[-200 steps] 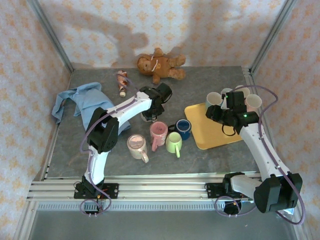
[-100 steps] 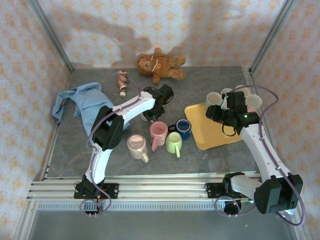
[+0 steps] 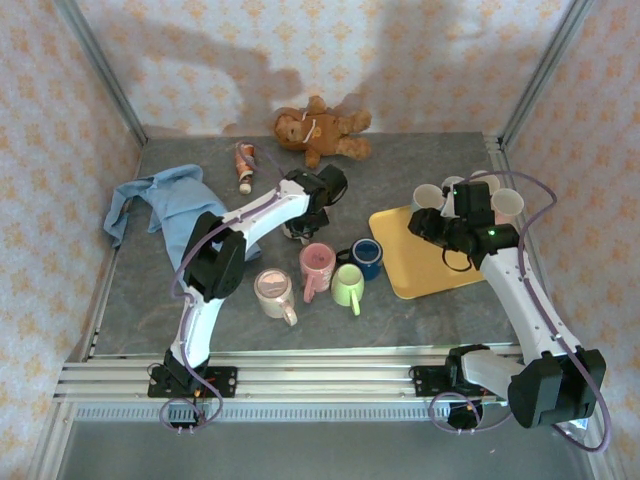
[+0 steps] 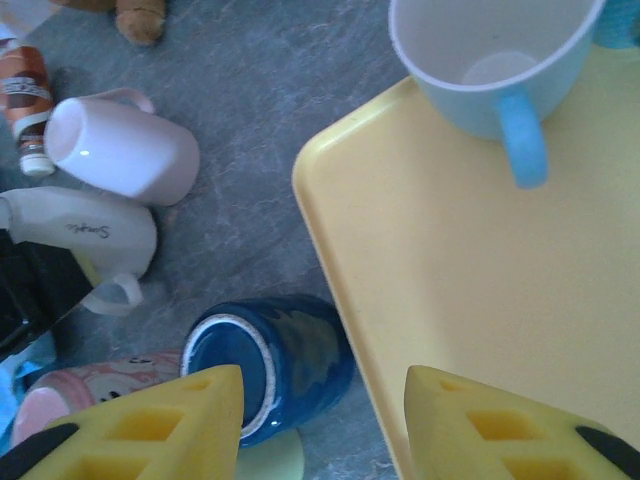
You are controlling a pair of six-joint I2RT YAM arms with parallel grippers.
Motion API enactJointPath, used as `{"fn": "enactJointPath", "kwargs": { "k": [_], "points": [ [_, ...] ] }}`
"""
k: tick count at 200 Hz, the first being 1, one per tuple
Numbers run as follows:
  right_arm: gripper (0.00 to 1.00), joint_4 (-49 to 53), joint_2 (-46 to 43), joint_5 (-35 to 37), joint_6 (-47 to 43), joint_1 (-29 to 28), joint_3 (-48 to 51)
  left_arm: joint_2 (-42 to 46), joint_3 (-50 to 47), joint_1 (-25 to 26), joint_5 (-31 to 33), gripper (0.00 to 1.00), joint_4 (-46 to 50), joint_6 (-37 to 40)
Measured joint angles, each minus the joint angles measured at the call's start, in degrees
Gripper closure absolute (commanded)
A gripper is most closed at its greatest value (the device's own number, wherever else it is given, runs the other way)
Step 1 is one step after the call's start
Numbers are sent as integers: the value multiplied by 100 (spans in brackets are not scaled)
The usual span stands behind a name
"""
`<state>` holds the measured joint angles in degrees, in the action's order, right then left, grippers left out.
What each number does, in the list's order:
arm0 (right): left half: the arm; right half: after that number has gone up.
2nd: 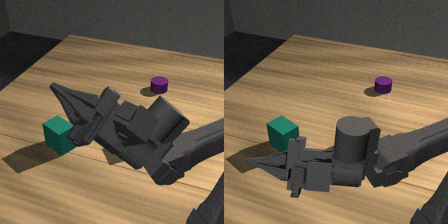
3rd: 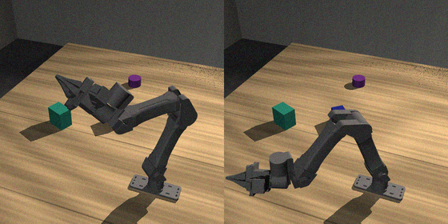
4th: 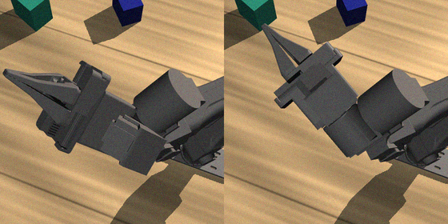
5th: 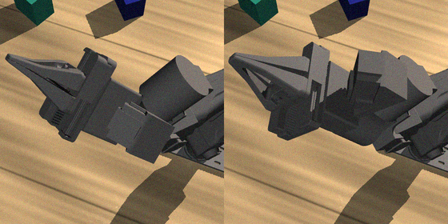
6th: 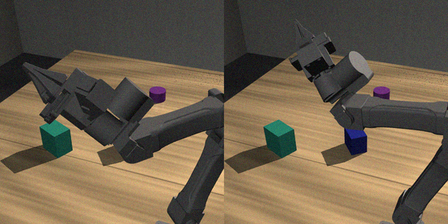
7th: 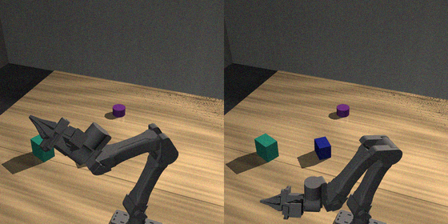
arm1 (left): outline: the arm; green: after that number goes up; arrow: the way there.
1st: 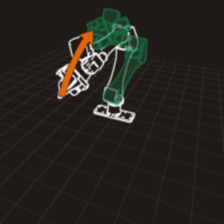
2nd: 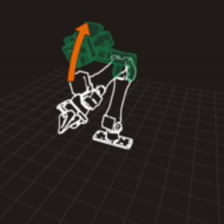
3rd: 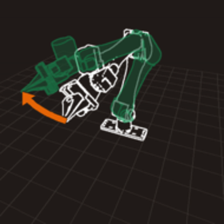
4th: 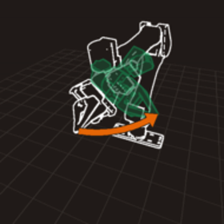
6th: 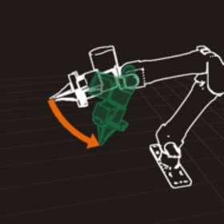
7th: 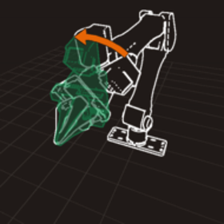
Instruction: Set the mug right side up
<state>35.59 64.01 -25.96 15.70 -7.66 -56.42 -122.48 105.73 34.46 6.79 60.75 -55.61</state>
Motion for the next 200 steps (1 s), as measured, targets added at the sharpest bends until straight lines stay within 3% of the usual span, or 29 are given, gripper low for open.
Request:
{"fn": "enactJointPath", "kwargs": {
  "k": [115,156,200],
  "points": [
    [54,-400,267,-817,358,-103,4,2264,-208,-85,201,100,-313,1016],
    [54,-1043,459,-1604,984,-282,-22,3093,-1276,-210,-133,100,-1381,1687],
    [54,-2332,780,-2365,1961,-629,-72,4242,-2562,-717,-868,100,-3049,2247]
  ]
}}
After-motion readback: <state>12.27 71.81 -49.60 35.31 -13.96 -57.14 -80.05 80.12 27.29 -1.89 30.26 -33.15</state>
